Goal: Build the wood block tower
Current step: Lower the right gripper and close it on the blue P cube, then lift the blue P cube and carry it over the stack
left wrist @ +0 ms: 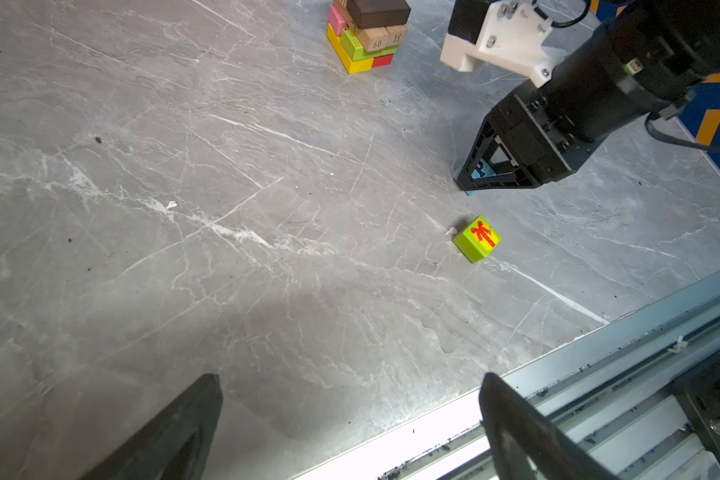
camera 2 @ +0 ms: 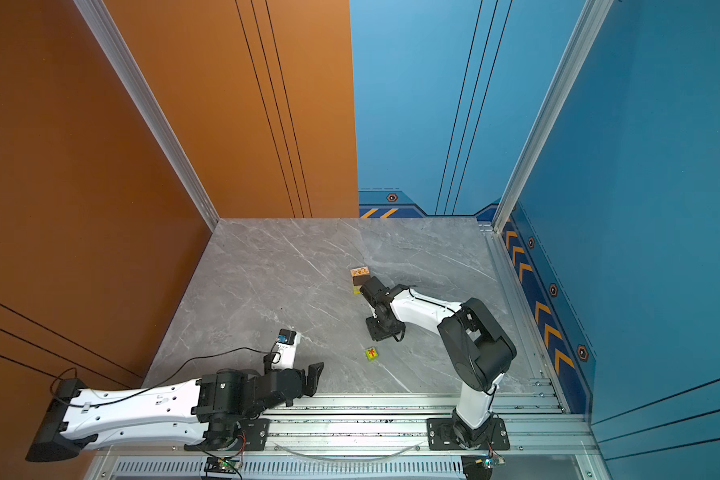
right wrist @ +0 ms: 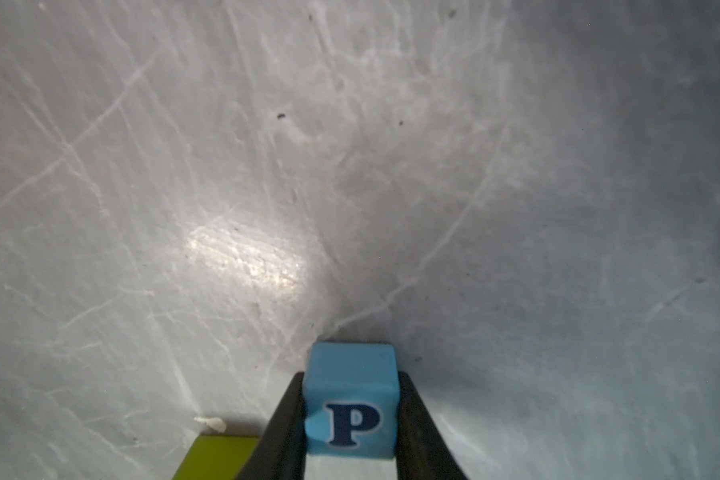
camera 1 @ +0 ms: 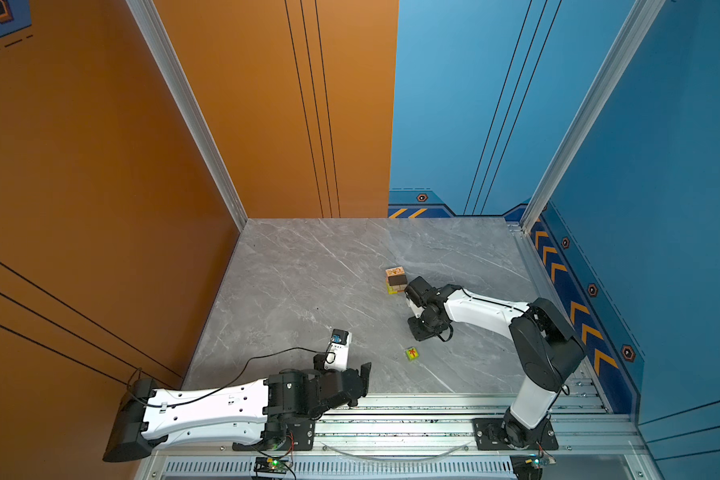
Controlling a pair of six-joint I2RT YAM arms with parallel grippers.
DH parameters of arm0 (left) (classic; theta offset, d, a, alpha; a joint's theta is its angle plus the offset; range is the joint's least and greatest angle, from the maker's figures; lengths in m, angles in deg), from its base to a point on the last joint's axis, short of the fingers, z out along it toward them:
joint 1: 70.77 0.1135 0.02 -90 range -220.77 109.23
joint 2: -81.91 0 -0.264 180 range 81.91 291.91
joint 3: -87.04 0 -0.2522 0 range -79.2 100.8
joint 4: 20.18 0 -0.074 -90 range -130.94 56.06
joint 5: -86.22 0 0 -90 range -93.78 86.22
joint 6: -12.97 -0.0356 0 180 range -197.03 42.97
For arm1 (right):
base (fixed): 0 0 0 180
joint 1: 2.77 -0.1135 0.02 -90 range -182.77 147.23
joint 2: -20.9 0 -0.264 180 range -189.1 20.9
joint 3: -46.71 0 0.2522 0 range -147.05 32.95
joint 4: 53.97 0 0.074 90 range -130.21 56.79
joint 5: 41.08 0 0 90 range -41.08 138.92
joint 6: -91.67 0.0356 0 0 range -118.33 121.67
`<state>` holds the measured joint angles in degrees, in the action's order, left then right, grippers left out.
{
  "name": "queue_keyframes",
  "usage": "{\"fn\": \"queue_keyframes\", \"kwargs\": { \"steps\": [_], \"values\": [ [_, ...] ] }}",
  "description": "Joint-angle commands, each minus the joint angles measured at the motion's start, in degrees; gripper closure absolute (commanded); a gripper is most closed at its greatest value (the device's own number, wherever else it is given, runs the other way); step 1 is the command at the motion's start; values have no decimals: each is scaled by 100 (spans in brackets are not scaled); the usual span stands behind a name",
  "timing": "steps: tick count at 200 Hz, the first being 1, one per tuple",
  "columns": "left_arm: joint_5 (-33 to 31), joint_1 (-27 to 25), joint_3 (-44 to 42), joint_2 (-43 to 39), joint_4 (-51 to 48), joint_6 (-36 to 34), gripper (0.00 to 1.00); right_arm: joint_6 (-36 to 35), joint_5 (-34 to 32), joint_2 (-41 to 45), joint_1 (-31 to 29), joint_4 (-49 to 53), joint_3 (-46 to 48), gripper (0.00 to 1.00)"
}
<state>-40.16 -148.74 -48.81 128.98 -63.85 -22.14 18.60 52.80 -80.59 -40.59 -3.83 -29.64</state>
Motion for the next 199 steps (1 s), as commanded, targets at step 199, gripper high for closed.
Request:
{"fn": "queue_keyframes", "kwargs": {
  "steps": [199],
  "values": [
    [1984, 2618, 628, 194, 151, -1859, 2, -242, -607, -1689, 389, 2106, -4557, 73]
  ]
}}
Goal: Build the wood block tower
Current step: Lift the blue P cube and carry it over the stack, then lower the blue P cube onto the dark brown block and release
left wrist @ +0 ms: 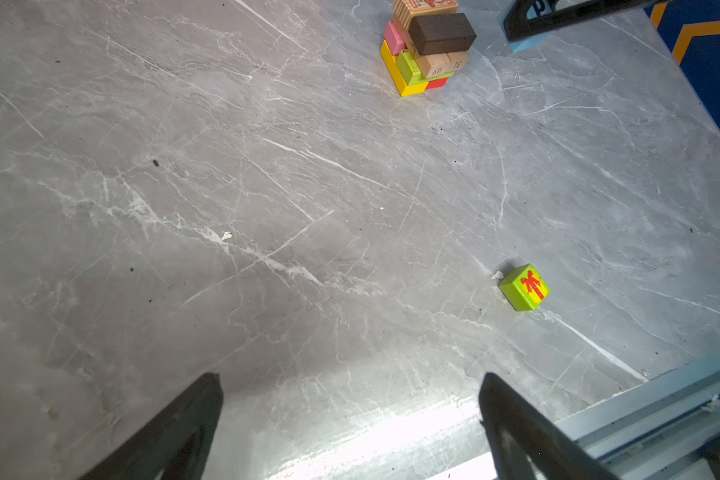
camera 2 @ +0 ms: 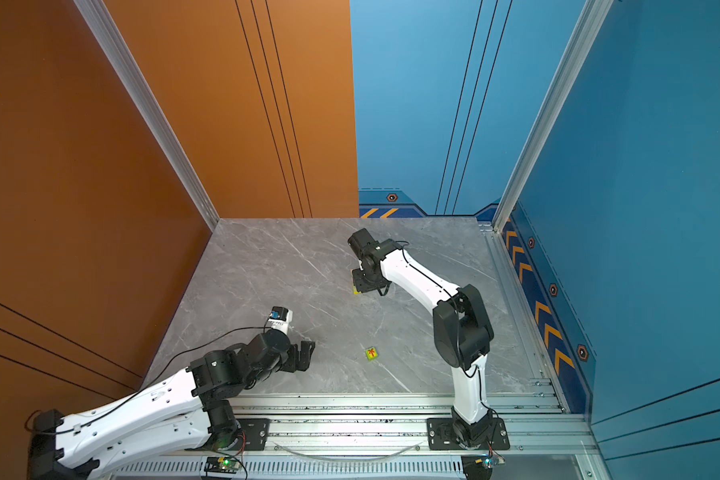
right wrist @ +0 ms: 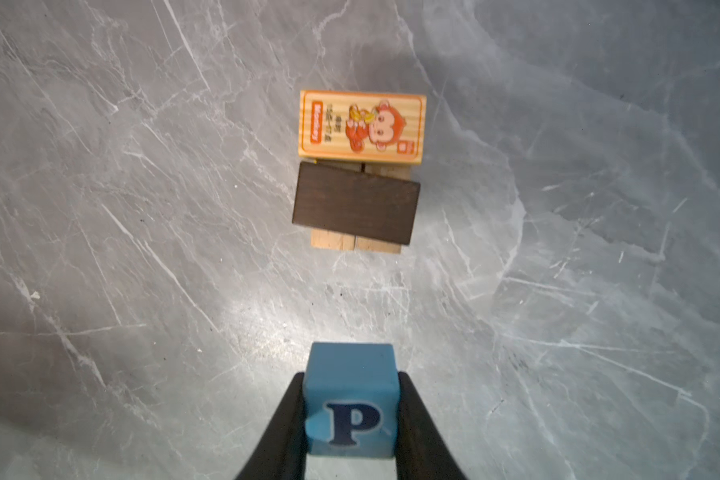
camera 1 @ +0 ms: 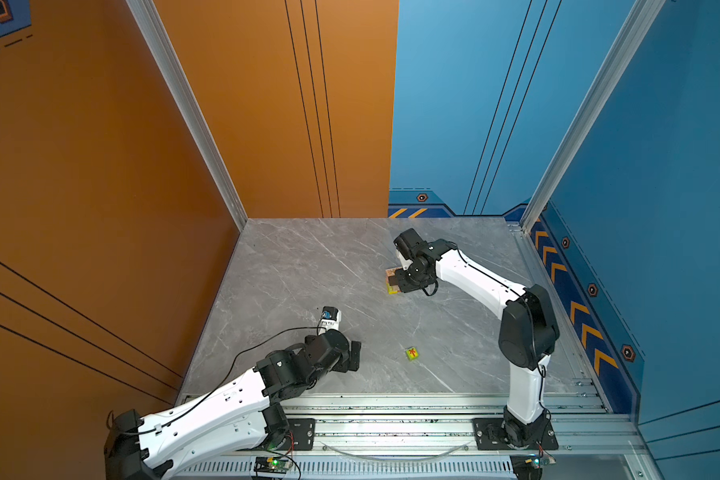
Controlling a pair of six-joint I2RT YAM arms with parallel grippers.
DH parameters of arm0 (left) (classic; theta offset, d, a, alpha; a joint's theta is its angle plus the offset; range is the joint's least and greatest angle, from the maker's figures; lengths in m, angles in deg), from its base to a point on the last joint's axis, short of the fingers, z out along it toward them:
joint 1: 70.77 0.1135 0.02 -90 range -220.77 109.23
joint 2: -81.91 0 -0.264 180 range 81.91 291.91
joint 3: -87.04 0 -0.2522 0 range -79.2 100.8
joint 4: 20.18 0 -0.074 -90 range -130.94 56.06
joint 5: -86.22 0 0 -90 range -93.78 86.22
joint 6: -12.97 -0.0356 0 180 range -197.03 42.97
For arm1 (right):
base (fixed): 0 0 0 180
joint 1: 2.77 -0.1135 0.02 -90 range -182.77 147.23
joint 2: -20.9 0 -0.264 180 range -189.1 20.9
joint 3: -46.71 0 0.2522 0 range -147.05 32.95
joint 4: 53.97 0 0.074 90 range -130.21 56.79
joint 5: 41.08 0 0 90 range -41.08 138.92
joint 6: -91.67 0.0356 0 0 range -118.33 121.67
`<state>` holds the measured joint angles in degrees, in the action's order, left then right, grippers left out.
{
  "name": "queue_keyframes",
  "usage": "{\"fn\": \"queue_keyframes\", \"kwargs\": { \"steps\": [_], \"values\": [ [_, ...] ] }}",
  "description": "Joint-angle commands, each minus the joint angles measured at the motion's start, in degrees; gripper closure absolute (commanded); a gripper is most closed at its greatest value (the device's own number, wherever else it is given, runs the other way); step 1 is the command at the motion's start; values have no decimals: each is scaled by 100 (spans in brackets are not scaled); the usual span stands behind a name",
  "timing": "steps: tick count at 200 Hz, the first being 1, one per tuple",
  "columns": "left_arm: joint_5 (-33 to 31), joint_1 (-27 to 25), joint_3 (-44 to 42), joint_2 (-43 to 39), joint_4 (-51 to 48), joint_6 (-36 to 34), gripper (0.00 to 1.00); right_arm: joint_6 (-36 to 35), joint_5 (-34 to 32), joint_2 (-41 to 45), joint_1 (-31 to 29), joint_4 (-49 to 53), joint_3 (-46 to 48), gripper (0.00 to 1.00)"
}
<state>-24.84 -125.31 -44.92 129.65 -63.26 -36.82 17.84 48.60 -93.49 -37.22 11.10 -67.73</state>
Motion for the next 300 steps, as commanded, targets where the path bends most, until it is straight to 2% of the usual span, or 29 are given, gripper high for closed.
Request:
{"fn": "queue_keyframes", "kwargs": {
  "steps": [1, 36, 81, 164, 300],
  "values": [
    [457, 294, 247, 132, 88, -399, 2, -162, -179, -404, 53, 624, -784, 73],
    [753, 751, 423, 366, 192, -614, 2, -210, -195, -1192, 74, 936, -1723, 73],
    [1020, 1068, 566, 658, 308, -767, 2, -250, -166, -1675, 132, 1175, -2403, 72],
    [1186, 1260, 578, 867, 467, -795, 2, -220, 4, -2002, 264, 1268, -2810, 71],
    [1243, 1349, 475, 762, 464, -794, 2, -176, 59, -2253, 273, 1347, -3067, 68]
  ]
}}
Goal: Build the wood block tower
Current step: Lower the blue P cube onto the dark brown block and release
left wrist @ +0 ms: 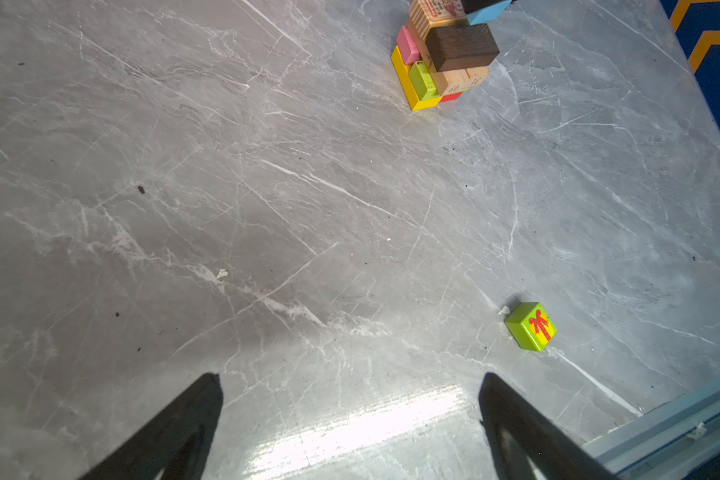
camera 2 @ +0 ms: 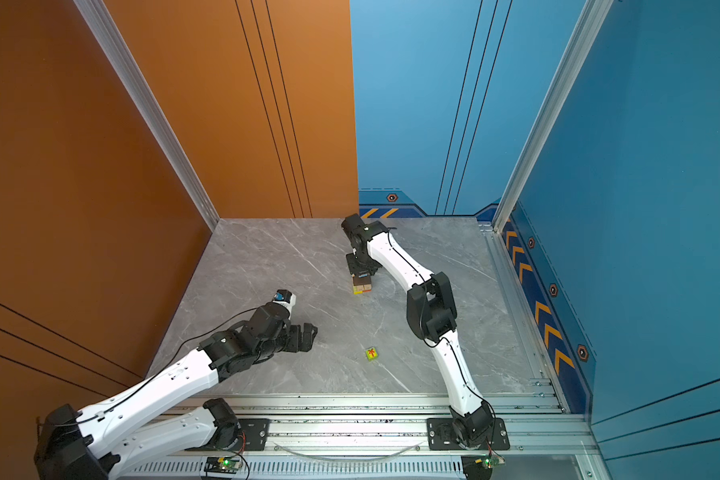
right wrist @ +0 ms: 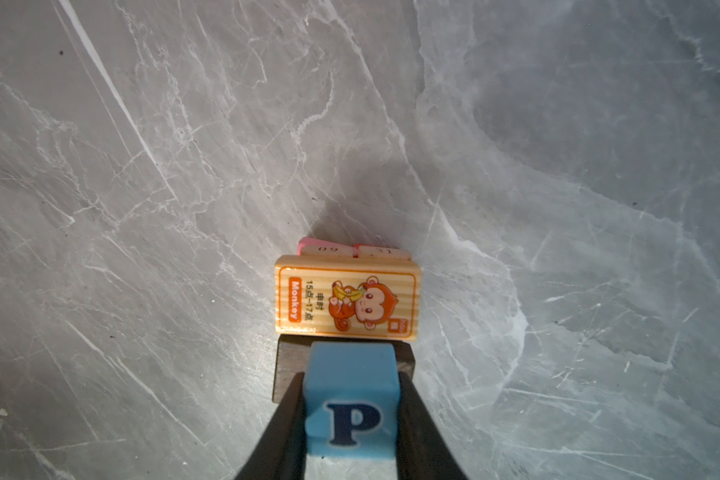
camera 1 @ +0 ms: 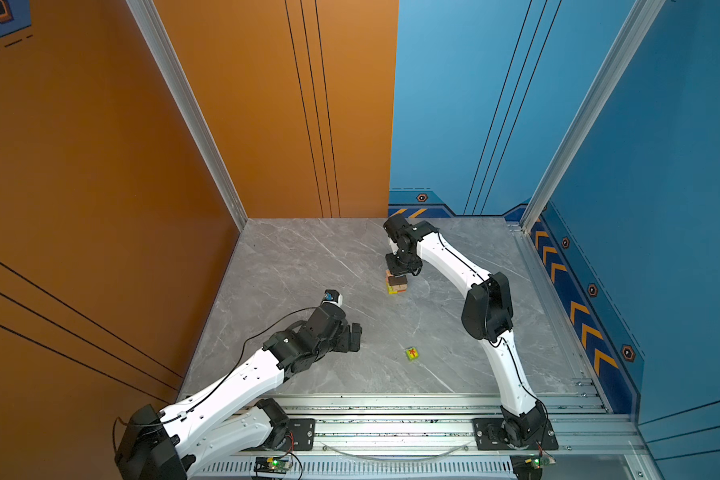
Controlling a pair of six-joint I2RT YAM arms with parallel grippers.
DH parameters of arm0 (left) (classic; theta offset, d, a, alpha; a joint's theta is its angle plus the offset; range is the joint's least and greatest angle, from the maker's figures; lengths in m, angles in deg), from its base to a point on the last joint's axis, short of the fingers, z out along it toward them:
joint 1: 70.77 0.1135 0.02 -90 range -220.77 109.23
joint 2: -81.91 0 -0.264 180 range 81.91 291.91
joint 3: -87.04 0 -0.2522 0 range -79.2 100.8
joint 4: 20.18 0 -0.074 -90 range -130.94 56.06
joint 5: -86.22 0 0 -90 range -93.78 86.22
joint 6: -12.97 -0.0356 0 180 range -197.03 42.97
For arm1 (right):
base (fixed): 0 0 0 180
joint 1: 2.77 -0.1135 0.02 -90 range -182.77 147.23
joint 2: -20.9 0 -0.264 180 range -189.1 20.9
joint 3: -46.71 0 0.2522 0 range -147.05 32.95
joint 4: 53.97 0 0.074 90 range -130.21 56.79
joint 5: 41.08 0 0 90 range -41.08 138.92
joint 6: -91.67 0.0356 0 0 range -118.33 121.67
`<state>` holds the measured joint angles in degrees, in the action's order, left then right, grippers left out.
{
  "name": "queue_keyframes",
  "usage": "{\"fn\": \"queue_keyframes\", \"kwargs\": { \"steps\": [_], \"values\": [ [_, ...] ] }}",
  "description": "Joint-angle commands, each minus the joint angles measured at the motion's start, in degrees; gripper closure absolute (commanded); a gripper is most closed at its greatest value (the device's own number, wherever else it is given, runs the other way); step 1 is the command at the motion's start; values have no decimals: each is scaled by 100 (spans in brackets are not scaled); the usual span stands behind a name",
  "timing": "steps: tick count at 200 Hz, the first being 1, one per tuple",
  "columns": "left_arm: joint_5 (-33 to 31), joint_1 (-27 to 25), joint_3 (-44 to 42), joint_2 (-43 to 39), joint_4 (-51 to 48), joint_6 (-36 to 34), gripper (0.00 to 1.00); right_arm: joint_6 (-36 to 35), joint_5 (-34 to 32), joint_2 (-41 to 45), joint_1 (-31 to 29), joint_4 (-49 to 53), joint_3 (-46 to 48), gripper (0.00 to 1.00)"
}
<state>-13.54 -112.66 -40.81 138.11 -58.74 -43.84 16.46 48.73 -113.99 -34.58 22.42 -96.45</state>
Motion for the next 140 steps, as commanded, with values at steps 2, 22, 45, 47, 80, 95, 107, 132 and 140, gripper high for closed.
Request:
{"fn": "queue_keyframes", "kwargs": {
  "steps": [2, 22, 45, 47, 80, 95, 107, 132, 140],
  "values": [
    [108, 84, 63, -84, 6, -91, 2, -38, 49, -202, 13, 221, -196, 68],
    [123, 111, 60, -92, 4, -100, 2, -26, 64, -247, 14, 231, -244, 68],
    [142, 132, 37, -95, 16, -99, 2, -28, 80, -314, 8, 280, -354, 67],
    [143, 129, 35, -97, 18, -99, 2, -28, 80, -317, 8, 284, -359, 67],
    [173, 159, 12, -101, 26, -96, 2, -26, 71, -344, 10, 307, -382, 65],
    [193, 172, 20, -92, 27, -110, 2, -11, 62, -353, 19, 312, -375, 61],
    [204, 190, 21, -85, 32, -113, 2, -6, 57, -345, 25, 311, -383, 56],
    [225, 199, 26, -68, 45, -120, 2, 7, 61, -312, 18, 311, -408, 47],
    [228, 207, 13, -75, 50, -116, 2, -4, 68, -299, 20, 311, -420, 45]
  ]
}}
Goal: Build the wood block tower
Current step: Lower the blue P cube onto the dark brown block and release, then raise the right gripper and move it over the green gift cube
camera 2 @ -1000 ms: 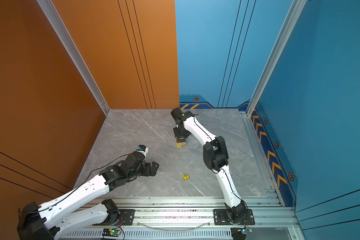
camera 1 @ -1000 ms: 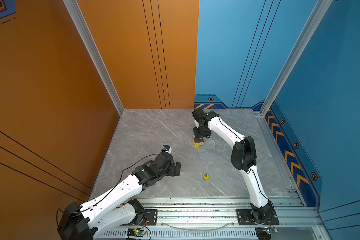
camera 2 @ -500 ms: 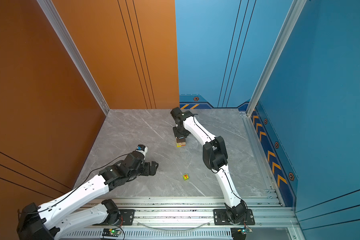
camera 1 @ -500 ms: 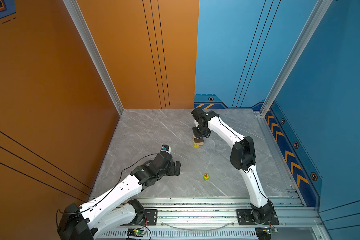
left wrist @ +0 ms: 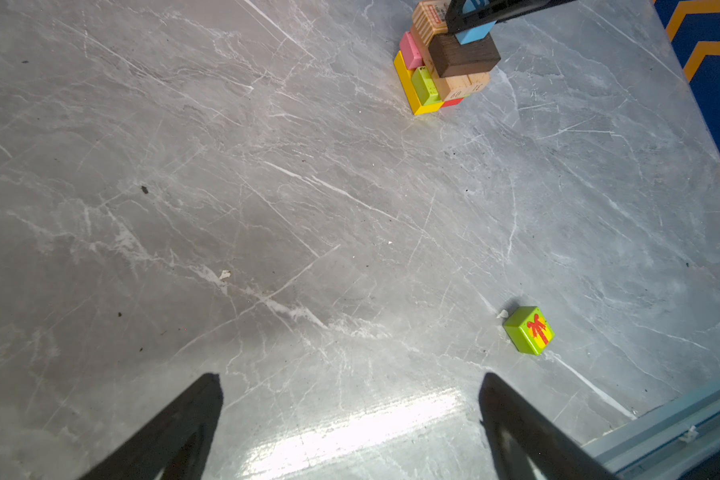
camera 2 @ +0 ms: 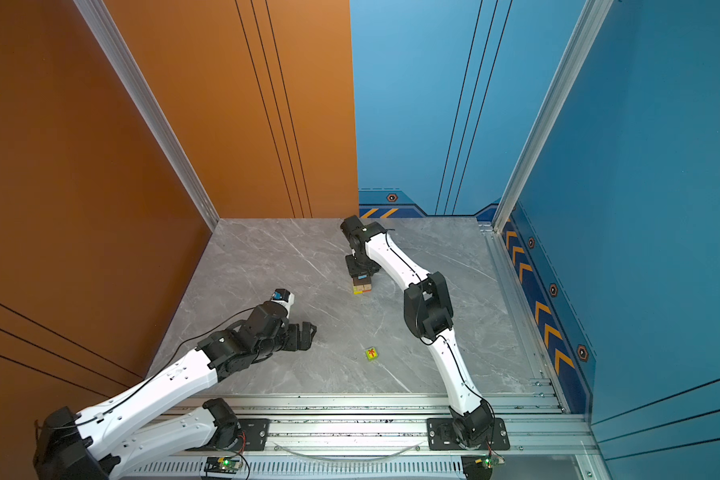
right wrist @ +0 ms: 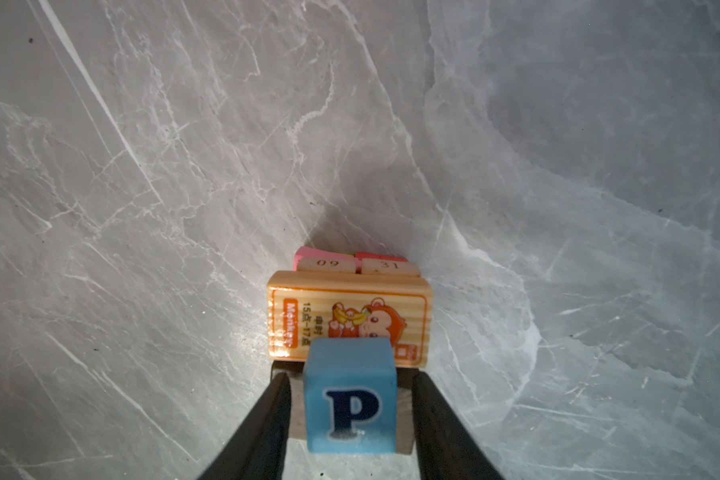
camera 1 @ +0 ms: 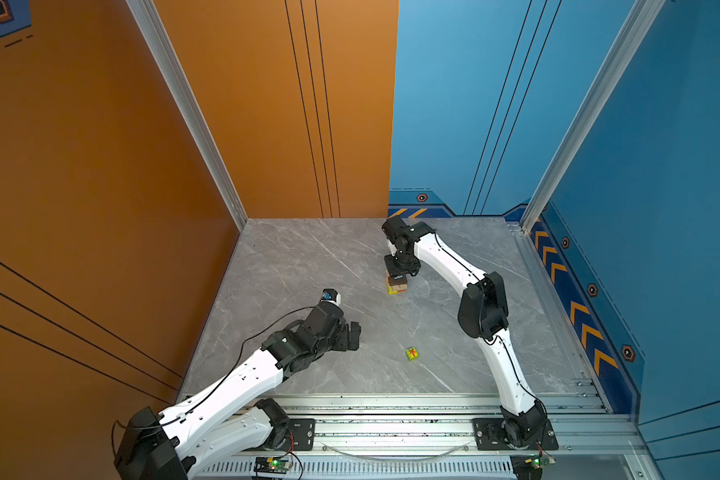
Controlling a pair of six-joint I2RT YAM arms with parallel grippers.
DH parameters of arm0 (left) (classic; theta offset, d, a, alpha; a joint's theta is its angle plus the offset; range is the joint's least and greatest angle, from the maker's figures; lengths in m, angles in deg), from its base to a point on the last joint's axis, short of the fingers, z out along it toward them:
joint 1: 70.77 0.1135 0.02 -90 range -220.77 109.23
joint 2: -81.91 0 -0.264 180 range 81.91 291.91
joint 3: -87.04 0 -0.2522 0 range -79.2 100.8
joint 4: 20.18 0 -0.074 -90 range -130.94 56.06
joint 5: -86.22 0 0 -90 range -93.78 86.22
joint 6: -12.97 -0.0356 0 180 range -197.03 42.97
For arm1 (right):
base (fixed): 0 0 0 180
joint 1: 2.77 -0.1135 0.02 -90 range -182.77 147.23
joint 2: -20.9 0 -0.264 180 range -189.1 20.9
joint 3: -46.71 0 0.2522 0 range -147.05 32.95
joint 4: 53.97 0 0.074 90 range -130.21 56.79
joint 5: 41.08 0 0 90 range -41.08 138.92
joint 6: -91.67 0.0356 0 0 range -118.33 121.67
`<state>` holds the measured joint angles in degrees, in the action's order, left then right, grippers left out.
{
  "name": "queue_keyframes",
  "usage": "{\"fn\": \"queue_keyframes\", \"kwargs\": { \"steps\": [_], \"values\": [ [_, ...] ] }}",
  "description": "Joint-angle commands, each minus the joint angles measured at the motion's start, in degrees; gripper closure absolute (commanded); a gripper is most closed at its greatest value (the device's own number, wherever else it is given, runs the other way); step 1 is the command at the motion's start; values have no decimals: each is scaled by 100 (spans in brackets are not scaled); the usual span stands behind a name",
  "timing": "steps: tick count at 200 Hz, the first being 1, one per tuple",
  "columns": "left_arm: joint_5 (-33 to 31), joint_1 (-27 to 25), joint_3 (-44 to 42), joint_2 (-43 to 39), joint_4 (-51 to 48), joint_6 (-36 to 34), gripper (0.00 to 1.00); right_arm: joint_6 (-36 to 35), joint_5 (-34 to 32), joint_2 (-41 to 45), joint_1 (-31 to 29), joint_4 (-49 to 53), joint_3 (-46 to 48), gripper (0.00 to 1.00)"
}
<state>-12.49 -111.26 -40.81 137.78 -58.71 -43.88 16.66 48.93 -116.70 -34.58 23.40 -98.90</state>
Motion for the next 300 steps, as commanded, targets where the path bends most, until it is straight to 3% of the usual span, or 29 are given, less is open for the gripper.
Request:
{"fn": "queue_keyframes", "kwargs": {
  "steps": [1, 29, 74, 127, 166, 204, 256, 278, 300],
  "values": [
    [124, 68, 20, -37, 50, -114, 2, -23, 50, -20, 23, 213, -179, 45],
    [106, 68, 27, -98, 16, -106, 2, -48, 12, 197, 17, 213, -187, 37],
    [124, 68, 87, -233, -45, -93, 2, -47, -31, 899, -16, 240, -24, 35],
    [-37, -297, -75, -762, -244, 151, 2, 47, -218, 2232, -222, 38, 1447, 37],
    [-735, -1306, -298, -1310, -602, 553, 2, 387, -359, 3403, -560, -545, 3307, 42],
    [-1661, -2696, -627, -1751, -868, 1183, 2, 824, -466, 4370, -1083, -1160, 5005, 43],
    [-2741, -4410, -1087, -1659, -862, 2102, 2, 1367, -637, 5031, -1729, -1785, 6478, 44],
    [-3004, -4810, -1130, -1474, -858, 2341, 2, 1523, -672, 5068, -1948, -2020, 6823, 45],
    [-3036, -4871, -1132, -1364, -862, 2420, 2, 1576, -723, 4987, -2146, -2202, 6993, 45]
  ]
}}
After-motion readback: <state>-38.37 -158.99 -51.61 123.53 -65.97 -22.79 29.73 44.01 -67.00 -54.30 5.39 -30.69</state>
